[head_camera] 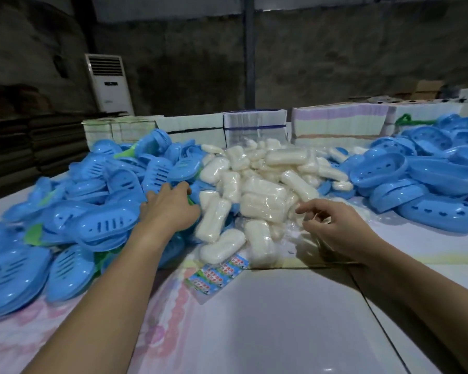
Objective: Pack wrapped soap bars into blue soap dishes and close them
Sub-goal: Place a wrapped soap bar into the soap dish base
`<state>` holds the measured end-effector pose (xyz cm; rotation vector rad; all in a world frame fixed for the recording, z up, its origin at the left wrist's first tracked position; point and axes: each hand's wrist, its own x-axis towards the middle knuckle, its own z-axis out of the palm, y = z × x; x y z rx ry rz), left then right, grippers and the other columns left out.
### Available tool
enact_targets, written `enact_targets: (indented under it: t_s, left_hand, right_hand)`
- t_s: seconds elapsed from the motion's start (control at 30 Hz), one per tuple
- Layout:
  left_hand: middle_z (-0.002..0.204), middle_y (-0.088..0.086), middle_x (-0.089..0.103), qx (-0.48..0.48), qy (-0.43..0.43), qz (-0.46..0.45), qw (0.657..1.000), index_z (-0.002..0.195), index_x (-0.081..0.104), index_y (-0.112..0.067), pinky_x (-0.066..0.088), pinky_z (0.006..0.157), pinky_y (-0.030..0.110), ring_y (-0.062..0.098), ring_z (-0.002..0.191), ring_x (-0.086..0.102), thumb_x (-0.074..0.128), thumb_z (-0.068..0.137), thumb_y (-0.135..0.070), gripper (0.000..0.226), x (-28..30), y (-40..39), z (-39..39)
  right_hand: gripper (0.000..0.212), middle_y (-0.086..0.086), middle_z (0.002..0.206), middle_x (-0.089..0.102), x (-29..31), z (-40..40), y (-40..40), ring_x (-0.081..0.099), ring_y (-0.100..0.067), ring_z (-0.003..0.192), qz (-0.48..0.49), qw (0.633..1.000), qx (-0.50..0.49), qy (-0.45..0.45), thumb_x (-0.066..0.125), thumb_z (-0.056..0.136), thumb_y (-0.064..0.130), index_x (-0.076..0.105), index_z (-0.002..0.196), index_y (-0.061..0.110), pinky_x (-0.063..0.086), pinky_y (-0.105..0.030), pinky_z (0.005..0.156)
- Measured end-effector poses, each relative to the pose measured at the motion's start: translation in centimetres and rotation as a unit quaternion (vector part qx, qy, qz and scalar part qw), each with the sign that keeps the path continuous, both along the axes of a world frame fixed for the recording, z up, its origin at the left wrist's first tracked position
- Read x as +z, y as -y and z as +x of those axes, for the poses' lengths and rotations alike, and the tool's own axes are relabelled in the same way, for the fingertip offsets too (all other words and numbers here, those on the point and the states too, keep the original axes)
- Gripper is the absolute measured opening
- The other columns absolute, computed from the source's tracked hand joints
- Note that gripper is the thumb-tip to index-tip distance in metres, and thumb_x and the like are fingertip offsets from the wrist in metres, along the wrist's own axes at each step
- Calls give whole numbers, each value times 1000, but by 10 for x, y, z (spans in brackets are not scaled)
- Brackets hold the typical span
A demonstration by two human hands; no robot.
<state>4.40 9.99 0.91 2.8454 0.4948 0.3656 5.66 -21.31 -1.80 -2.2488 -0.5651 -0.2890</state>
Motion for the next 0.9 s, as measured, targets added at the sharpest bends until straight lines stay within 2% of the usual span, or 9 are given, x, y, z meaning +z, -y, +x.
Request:
enact_targets:
  t_s: [0.1, 0.23, 0.33, 0.4, 0.5, 0.6, 0.7, 0.8, 0.9]
  left_hand:
    - [144, 10, 39, -2, 25, -36, 999, 142, 40, -30, 35, 102, 45, 41, 131, 36, 56, 87, -31, 57, 2, -2, 1]
    - [136, 13, 45, 0, 69, -90, 994, 138, 45, -28, 35, 99, 38, 40, 128, 41, 73, 79, -29, 65, 3, -10, 4]
    - [133, 9, 51, 15, 95, -126, 987, 137, 47, -25, 36, 95, 36, 35, 127, 45, 81, 72, -32, 74, 4, -17, 5]
    - [128, 8, 57, 14, 116, -124, 985, 133, 52, -22, 36, 95, 35, 31, 123, 47, 82, 71, -28, 69, 3, -17, 6]
    - [120, 7, 59, 8, 174, -150, 973, 117, 58, -26, 35, 88, 32, 28, 111, 40, 75, 75, -16, 47, 2, -12, 7]
    - [121, 7, 55, -20, 208, -183, 961, 106, 55, -29, 44, 95, 41, 30, 115, 48, 70, 80, -12, 34, 1, -10, 9]
    - [130, 12, 47, -21, 191, -167, 967, 119, 52, -26, 44, 100, 46, 35, 116, 50, 59, 93, -19, 27, -1, -13, 12]
    - [133, 15, 47, -17, 147, -115, 982, 131, 47, -21, 44, 96, 45, 38, 115, 51, 51, 98, -23, 33, -8, -14, 14]
    - [134, 11, 47, -14, 98, -58, 993, 137, 40, -23, 45, 93, 46, 38, 114, 53, 49, 97, -35, 42, -13, -13, 14]
  right_hand:
    - [28, 6, 81, 67, -1, 1, 0, 60, -9, 72, -4, 1000, -2, 3, 64, 87, 12, 68, 101, 35, 47, -20, 62]
    - [29, 6, 82, 67, 0, 0, -1, 61, -12, 75, -6, 1000, 1, 1, 65, 87, 12, 67, 99, 38, 50, -31, 69]
    - [30, 5, 84, 67, 0, 0, -1, 61, -15, 78, -3, 1000, 6, -5, 64, 88, 11, 66, 97, 40, 51, -33, 71]
    - [29, 4, 85, 68, -1, 0, -1, 62, -16, 79, -4, 1000, 5, -8, 64, 88, 12, 67, 98, 39, 52, -34, 72]
    - [28, 4, 87, 68, -1, 1, -1, 62, -17, 79, -5, 1000, 5, -9, 64, 89, 12, 68, 99, 38, 52, -32, 69]
    - [27, 4, 86, 68, -1, 2, -1, 62, -16, 79, -7, 1000, 4, -10, 64, 88, 13, 68, 98, 37, 52, -33, 70]
    - [26, 5, 85, 68, -2, 3, 0, 61, -15, 78, -9, 1000, 2, -8, 64, 88, 13, 70, 99, 36, 50, -31, 68]
    - [26, 4, 85, 68, -2, 2, 0, 61, -14, 77, -10, 1000, 4, -9, 64, 88, 12, 70, 98, 35, 48, -27, 66]
    - [27, 4, 83, 68, -2, 3, 0, 61, -13, 78, -12, 1000, 5, -10, 64, 87, 12, 69, 96, 38, 47, -26, 66]
